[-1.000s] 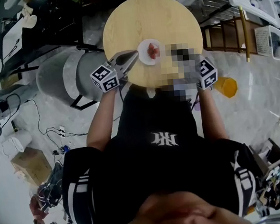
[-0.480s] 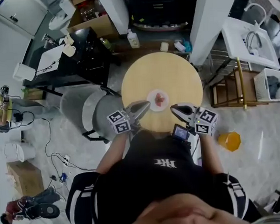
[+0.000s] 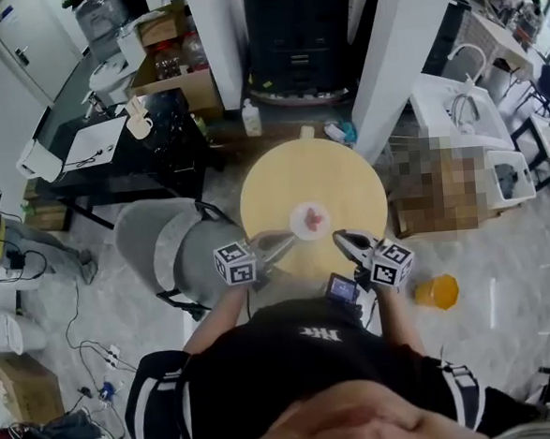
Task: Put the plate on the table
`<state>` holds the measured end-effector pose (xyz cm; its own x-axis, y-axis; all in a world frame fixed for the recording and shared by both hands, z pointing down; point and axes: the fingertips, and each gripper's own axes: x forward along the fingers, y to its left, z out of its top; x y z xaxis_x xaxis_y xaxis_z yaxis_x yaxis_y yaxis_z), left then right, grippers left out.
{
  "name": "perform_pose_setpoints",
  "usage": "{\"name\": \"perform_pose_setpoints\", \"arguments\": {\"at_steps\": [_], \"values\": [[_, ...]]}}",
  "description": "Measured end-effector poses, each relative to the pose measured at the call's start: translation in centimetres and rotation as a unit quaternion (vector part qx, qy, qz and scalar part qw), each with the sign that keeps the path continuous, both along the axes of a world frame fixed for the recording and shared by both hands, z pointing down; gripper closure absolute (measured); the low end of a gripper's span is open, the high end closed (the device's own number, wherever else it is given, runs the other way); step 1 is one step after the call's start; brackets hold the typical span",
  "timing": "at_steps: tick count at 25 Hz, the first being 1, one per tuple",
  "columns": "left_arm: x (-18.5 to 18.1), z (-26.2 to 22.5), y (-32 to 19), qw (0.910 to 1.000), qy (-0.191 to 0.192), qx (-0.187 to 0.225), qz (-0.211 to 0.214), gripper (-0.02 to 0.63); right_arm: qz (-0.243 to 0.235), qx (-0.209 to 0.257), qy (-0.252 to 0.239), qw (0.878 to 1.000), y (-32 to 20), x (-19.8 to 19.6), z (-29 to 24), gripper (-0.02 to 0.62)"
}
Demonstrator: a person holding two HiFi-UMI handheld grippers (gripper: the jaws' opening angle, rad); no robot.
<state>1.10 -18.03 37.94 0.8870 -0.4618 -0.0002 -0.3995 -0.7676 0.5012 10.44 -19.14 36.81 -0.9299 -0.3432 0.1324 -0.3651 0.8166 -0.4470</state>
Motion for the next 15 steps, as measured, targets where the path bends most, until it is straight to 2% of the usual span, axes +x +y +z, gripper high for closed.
{"name": "perform_pose_setpoints", "arguments": {"at_steps": [2,4,5,7,11,13,15], "values": [[-2.2,1.4,3.0,0.9981,-0.055,0.011,0.026,0.597,0.010,0.044,-0.008,0.999,1.9,-1.8,-1.9,0.597],[-5.4,4.0,6.1,0.9937,-0.108,0.004,0.031,0.597,0.042,0.094,0.021,0.994,3.9,-3.0,-3.3,0.597],[-7.2,5.1,7.4,0.9929,-0.116,-0.009,0.027,0.597,0.059,0.111,0.037,0.991,5.0,-3.3,-3.7,0.597],[-10.2,6.7,9.4,0.9931,-0.112,-0.033,0.011,0.597,0.082,0.113,0.048,0.989,7.2,-3.3,-3.7,0.597],[-14.5,7.4,10.0,0.9903,-0.117,-0.048,-0.058,0.597,0.118,0.066,0.052,0.989,9.5,-2.2,-2.3,0.597],[-15.2,6.7,9.9,0.9903,-0.103,-0.042,-0.083,0.597,0.124,0.068,0.041,0.989,10.0,-2.1,-3.1,0.597],[-14.7,5.2,10.2,0.9928,-0.084,-0.024,-0.083,0.597,0.113,0.086,0.034,0.989,10.4,-2.6,-4.3,0.597]]}}
